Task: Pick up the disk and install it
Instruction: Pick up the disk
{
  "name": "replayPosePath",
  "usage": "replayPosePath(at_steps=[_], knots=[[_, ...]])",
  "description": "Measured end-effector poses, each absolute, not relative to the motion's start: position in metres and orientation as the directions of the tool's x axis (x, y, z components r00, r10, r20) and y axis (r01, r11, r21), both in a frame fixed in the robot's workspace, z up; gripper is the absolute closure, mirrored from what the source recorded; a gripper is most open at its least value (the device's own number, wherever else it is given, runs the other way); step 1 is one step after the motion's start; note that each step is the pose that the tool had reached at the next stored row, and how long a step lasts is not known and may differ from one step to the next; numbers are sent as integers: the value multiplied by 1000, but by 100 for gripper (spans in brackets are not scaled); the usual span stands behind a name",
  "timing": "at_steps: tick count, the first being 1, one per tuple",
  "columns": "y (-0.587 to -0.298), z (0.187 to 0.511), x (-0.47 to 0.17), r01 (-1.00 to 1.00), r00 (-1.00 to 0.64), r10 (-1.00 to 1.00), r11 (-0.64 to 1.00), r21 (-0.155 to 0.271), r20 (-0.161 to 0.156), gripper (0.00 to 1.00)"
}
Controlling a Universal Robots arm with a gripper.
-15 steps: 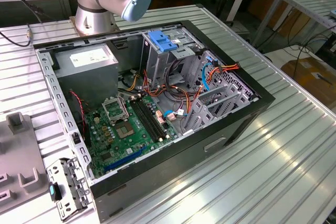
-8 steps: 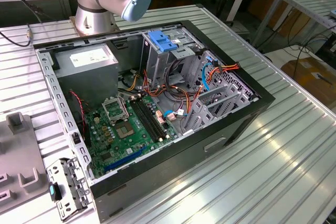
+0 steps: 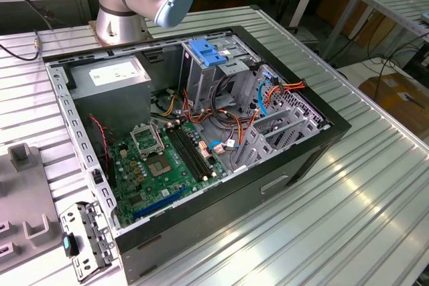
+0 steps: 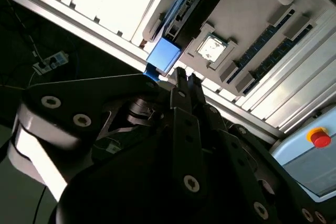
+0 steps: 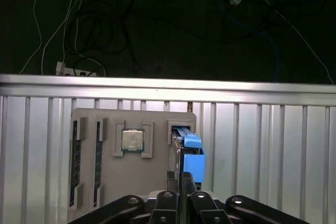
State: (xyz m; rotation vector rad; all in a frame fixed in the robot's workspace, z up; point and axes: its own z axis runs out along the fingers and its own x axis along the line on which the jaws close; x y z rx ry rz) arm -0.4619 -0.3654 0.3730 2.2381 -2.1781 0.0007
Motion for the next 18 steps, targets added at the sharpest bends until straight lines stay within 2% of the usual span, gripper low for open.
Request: replayPosePath(at_steps=[2,8,18], knots=[[-365,371,-462,-1000,19,-1000,-19,11,13,76],[-362,357,-462,-999,-31,-999,31,11,13,40],[-360,341,-466,-998,-68,-998,68,7,13,40]])
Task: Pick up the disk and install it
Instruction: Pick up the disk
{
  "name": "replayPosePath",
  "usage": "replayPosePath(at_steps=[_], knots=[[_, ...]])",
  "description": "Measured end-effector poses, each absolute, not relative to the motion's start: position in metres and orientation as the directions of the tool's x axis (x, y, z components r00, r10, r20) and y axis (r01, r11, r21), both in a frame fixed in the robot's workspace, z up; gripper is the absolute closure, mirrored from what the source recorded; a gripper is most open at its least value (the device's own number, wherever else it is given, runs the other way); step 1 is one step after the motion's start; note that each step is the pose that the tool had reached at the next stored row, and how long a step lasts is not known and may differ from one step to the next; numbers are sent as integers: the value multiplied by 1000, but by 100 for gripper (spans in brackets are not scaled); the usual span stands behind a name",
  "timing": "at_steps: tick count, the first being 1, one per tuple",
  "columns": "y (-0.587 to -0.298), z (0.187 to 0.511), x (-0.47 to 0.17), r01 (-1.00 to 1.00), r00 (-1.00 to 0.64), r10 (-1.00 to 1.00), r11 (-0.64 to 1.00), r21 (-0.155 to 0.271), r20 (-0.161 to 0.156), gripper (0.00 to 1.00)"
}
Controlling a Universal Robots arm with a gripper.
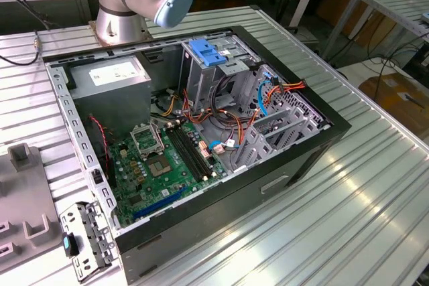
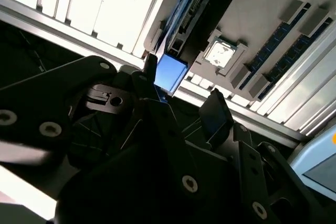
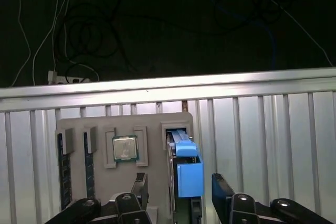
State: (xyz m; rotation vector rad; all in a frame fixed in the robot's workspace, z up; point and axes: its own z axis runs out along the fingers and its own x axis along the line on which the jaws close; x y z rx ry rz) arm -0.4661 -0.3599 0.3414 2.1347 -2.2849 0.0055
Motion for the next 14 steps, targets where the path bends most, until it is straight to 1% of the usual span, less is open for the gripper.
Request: replayPosePath(at_steps=[1,3,7,10,14], knots=[[-357,332,-468,-998,-69,-998,69,4,13,40],[-352,325,-469,-998,-70,-997,70,4,13,40],[-352,323,-469,-998,-70,-997,70,3,11,40],[-352,320,-469,-997,-70,-997,70,-11,10,40],[-352,315,-469,-997,-70,-997,70,-19,10,40]])
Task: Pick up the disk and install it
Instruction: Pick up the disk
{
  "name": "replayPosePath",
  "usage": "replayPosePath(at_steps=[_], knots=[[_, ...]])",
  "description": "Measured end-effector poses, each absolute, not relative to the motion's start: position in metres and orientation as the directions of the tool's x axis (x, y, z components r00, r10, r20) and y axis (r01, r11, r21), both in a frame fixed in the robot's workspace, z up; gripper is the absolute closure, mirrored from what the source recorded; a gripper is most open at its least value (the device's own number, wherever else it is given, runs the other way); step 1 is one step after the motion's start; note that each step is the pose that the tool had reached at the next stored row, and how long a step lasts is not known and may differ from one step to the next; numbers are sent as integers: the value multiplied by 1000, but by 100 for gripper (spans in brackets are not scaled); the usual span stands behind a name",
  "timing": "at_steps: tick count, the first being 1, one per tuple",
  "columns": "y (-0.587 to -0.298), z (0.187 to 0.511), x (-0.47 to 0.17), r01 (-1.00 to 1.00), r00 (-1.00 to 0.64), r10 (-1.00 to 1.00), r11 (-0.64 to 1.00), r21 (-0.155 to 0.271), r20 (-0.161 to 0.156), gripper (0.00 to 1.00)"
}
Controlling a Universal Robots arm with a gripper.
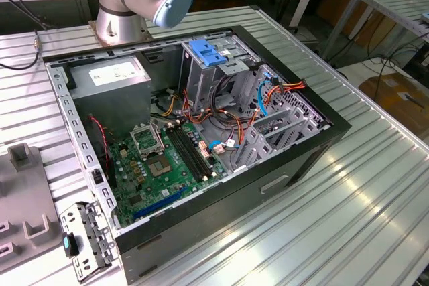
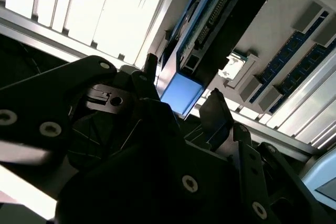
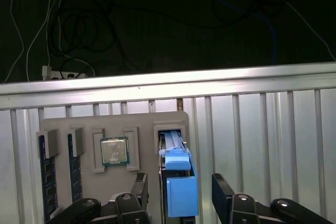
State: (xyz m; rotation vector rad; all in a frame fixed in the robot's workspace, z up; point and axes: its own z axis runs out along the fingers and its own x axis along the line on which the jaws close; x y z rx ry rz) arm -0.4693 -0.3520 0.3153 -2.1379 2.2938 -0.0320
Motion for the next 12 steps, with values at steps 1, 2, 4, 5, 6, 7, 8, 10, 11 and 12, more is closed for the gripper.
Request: replayPosePath(at_steps=[1,2,4,5,6,7,8,10,11,12], knots=[[-352,315,-469,-997,-70,-997,70,-19,9,40],[-352,313,-469,-997,-70,-997,70,-19,8,40],[-352,310,-470,-997,-70,-997,70,-19,7,40],[-352,308,-470,-997,-70,-998,70,-19,7,40],[-352,306,-470,-997,-70,-998,70,-19,7,40],[-353,305,-471,-997,-70,-998,70,-18,7,40],[-356,303,-471,-997,-70,-998,70,-19,6,40],[-359,301,-472,-997,-70,-998,70,-18,2,40],[-359,300,-472,-997,-71,-997,71,-18,0,40],[-359,299,-472,-997,-72,-997,72,-18,0,40]])
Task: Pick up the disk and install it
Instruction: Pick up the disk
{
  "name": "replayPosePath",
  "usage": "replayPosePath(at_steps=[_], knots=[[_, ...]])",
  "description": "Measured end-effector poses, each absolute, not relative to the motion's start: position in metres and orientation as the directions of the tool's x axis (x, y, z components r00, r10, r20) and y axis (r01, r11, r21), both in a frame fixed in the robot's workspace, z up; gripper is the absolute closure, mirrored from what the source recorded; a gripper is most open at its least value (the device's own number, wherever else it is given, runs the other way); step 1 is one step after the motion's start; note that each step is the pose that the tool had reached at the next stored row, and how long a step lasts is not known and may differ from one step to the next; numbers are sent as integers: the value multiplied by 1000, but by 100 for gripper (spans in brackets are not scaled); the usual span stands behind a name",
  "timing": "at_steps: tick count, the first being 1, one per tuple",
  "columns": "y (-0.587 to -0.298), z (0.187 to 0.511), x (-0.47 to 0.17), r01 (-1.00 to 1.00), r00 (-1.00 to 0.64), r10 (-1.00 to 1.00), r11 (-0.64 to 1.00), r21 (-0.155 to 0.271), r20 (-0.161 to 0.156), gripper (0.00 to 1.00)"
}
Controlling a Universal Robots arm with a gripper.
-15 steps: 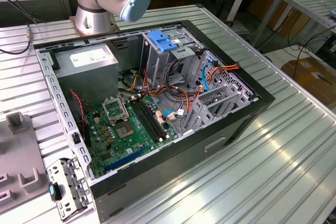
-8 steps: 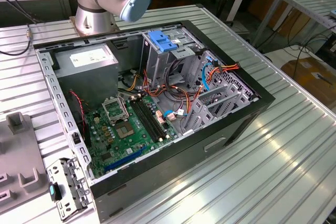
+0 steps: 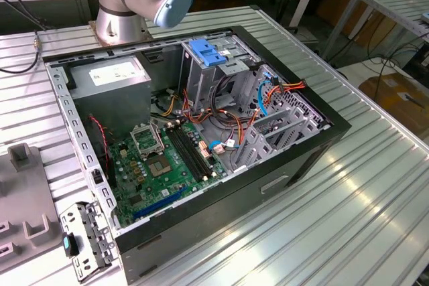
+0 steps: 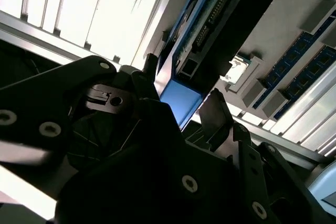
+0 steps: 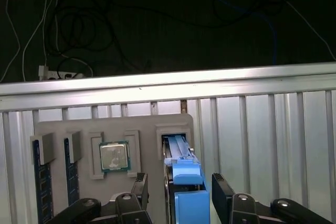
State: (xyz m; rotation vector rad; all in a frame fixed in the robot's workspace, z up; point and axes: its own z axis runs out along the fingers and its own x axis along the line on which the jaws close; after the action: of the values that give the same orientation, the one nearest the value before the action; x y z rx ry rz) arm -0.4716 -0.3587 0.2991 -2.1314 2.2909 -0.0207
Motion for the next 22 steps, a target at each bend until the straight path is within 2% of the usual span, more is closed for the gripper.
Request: replayPosePath(at_steps=[7,8,22], knots=[[-355,297,-472,-997,-81,-997,81,-18,0,42],[-355,297,-472,-997,-81,-997,81,-18,0,49],[-355,292,-472,-997,-81,-997,81,-18,0,49]])
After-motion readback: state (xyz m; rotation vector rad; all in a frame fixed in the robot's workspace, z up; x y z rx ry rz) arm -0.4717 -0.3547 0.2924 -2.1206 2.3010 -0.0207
